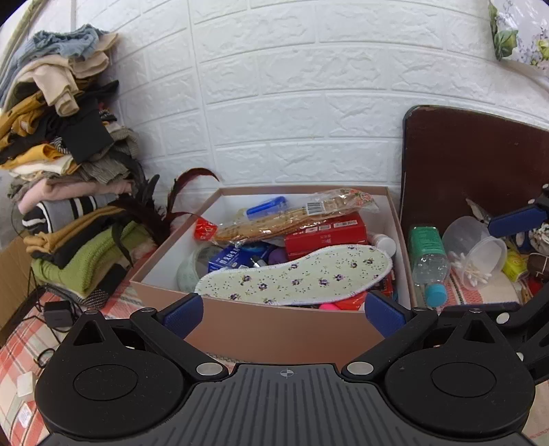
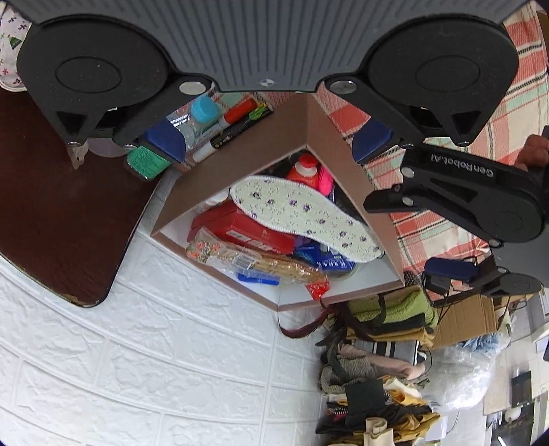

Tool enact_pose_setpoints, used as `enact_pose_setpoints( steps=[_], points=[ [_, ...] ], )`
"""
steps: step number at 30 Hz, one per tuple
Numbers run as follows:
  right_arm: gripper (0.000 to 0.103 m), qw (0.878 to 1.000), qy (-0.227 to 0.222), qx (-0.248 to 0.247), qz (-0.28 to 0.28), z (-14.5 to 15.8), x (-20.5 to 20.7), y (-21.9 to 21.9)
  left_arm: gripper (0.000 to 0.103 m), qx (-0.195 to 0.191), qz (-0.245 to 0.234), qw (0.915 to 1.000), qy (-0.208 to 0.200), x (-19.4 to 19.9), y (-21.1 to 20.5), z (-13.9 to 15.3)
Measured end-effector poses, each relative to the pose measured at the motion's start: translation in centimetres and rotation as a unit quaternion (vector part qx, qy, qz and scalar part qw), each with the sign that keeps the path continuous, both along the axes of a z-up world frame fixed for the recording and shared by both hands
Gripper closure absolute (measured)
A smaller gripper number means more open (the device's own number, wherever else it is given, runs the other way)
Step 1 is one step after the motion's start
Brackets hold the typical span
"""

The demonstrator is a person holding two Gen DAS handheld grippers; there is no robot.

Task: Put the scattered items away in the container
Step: 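Open the left tool to release the insole and withdraw both tools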

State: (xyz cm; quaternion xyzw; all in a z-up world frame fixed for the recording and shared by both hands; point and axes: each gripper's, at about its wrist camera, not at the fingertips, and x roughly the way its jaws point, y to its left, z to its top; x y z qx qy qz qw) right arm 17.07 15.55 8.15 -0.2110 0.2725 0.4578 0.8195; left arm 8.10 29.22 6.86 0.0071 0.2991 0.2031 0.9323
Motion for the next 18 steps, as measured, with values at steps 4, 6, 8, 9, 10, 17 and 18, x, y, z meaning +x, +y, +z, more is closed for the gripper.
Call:
enact_pose_setpoints(
  steps=[4, 6, 8, 9, 10, 17, 18],
  points=[
    [0.0, 1.0, -0.002, -0.011, 0.0, -0.43, -0.38, -0.3, 0.0, -0.001, 0.001, 1.0, 0.0, -0.18, -0.19, -0.04],
    [0.0, 1.0, -0.003, -0.014, 0.0, -0.52, -0.53, -0.39, 0.0, 0.001, 0.001, 1.0, 0.001, -0.24, -0.32, -0.05],
    [0.0, 1.0, -0.003, -0.015, 0.0, -0.56, -0.68, -0.46, 0.0, 0.002, 0.0, 1.0, 0.0, -0.28, -0.39, -0.03],
    [0.0, 1.0, -0.003, -0.016, 0.0, -0.54, -0.72, -0.46, 0.0, 0.002, 0.0, 1.0, 0.0, -0.32, -0.41, -0.03],
    [0.0, 1.0, -0.003, -0.016, 0.0, -0.52, -0.77, -0.46, 0.0, 0.002, 0.0, 1.0, -0.001, -0.35, -0.43, -0.03],
    [0.0, 1.0, -0.003, -0.019, 0.005, -0.7, -1.02, -0.22, 0.0, 0.007, 0.005, 0.9999, -0.008, -0.64, -0.54, -0.07],
    [0.0, 1.0, -0.003, -0.02, 0.005, -0.78, -1.06, -0.17, 0.0, 0.005, 0.008, 0.9999, -0.006, -0.62, -0.46, -0.1]
  ],
)
